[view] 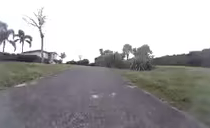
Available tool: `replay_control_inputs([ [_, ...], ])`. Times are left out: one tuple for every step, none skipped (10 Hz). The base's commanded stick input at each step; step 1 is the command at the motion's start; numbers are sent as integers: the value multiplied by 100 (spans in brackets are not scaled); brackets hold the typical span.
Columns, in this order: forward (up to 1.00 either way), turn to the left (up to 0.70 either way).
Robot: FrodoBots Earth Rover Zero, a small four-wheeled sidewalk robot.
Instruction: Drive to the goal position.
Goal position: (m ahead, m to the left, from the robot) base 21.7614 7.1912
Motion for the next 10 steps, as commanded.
replay_control_inputs([
  [100,2],
  [100,0],
  [100,2],
  [100,5],
  [100,8],
  [100,15],
  [100,31],
  [100,38],
  [100,40],
  [100,4],
])
